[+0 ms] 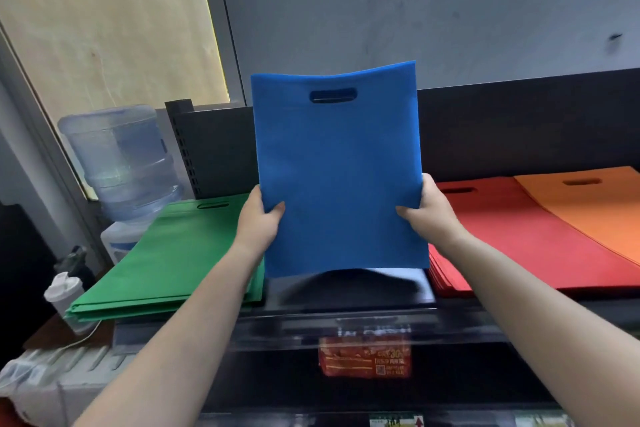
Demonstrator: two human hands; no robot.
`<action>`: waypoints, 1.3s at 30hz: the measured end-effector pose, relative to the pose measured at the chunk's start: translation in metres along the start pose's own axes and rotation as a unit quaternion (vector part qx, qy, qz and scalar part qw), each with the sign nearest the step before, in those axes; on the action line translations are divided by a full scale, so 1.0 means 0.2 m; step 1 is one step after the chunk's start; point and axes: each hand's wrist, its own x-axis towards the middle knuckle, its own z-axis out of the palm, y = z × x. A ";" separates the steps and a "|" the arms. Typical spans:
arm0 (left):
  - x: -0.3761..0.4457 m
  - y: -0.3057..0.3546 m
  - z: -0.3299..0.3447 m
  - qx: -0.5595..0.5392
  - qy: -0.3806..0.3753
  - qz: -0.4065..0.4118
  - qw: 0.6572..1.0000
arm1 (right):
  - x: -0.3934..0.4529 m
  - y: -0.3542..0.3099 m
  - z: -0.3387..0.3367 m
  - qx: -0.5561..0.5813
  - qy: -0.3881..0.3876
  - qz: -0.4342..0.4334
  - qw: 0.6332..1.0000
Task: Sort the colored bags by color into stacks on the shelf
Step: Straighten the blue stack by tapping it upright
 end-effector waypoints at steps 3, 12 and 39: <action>0.08 0.04 -0.04 0.079 -0.023 -0.073 0.994 | 0.06 -0.06 -0.02 -0.041 -0.051 0.079 0.995; 0.02 -0.08 -0.02 0.173 -0.096 -0.257 0.946 | 0.02 0.05 0.03 -0.140 -0.170 0.211 0.952; 0.04 -0.15 0.08 0.390 -0.086 -0.167 0.901 | -0.05 0.11 0.01 -0.468 -0.183 0.017 0.864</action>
